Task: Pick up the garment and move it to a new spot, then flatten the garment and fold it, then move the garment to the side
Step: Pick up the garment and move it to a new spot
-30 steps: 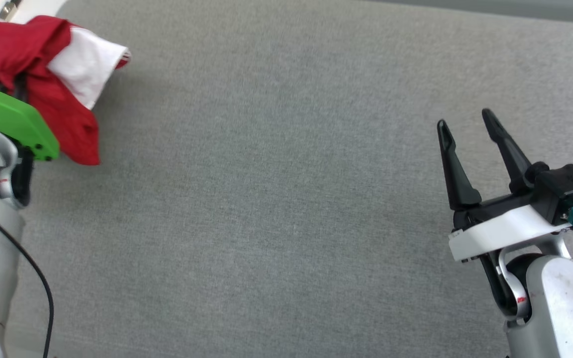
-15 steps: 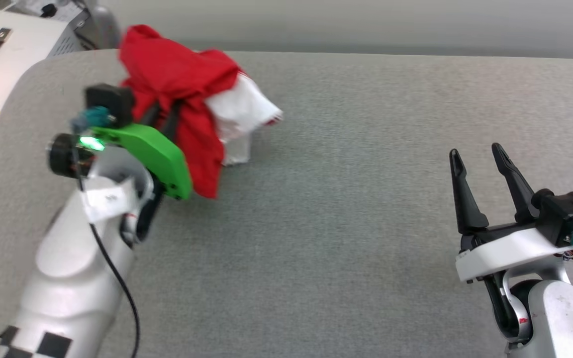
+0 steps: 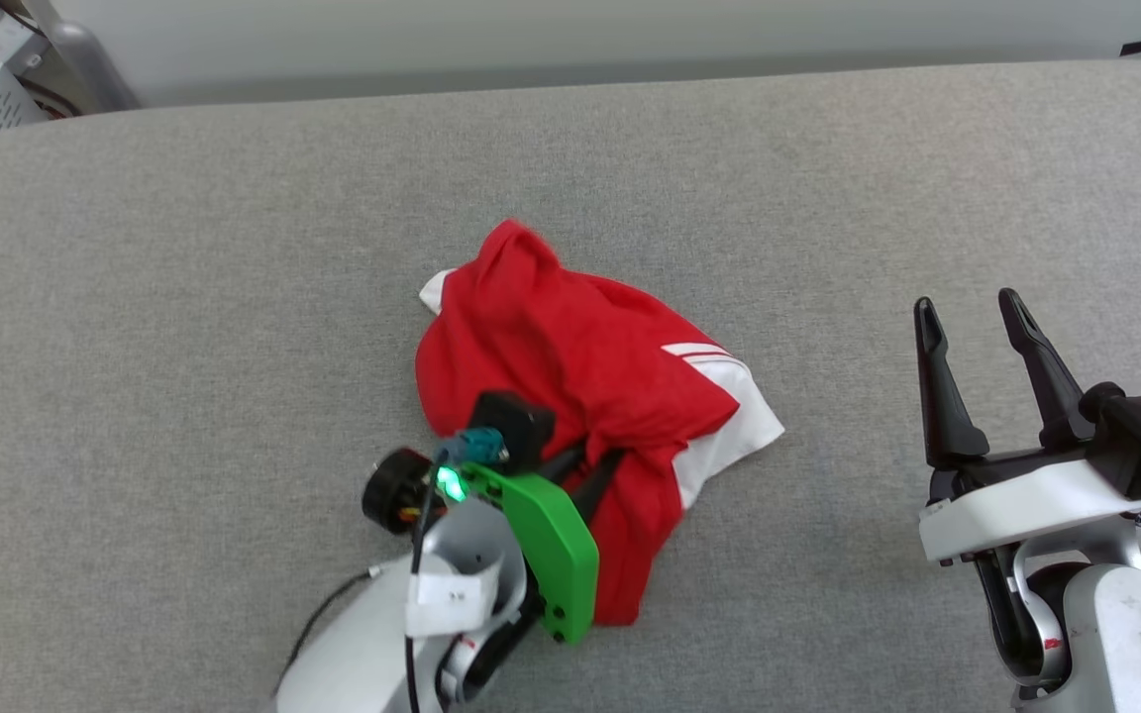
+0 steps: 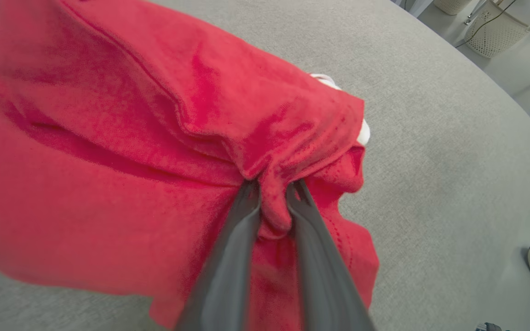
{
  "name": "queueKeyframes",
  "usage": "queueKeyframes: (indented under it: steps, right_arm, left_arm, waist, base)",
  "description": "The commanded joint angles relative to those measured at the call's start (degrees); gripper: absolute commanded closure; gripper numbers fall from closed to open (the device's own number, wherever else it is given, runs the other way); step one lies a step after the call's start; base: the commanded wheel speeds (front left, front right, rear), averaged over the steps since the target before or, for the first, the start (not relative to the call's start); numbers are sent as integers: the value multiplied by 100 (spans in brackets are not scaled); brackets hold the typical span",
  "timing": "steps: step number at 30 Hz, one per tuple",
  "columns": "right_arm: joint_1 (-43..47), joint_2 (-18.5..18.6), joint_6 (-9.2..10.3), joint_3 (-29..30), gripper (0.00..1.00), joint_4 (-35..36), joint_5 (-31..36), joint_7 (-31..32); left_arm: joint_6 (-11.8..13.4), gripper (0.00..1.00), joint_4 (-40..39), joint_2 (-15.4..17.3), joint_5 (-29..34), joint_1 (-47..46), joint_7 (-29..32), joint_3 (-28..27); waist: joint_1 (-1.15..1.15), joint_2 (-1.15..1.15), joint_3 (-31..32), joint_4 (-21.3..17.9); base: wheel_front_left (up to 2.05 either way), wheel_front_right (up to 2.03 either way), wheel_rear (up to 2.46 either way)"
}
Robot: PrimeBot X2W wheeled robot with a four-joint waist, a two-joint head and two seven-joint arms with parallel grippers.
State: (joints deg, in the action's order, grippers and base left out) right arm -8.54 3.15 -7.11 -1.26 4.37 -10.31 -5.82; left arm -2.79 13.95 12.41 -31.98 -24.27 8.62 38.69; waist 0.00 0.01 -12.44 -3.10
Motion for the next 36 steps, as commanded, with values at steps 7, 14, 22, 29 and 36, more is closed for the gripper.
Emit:
queueKeyframes:
  steps: [7,14,22,29,36]
  right_arm:
    - [-116,-22,-37,-25,0,25,-24,-41]
    - [-98,-23,-37,-32,0,-86,13,2]
    - [97,-25,-37,9,0,-127,4,133]
    - [290,-25,-37,36,0,-112,-5,307]
    - [539,-26,-37,97,0,-74,-28,445]
  left_arm:
    - [40,100,-10,-264,-45,474,-144,266]
    - [287,0,-158,-232,409,439,-883,258]
    - [822,0,-461,-91,525,537,-1805,-317]
    - [1176,0,-482,193,413,739,-2176,-958]
    - [1382,0,-559,539,304,1138,-2306,-1528]
  waist:
    - [0,-1,-274,86]
    - [0,-1,-15,212]
    - [0,-1,393,330]
    - [0,-1,618,327]
    - [0,-1,835,284]
  base:
    - [0,0,0]
    - [0,0,0]
    - [0,0,0]
    - [0,0,0]
    - [0,0,0]
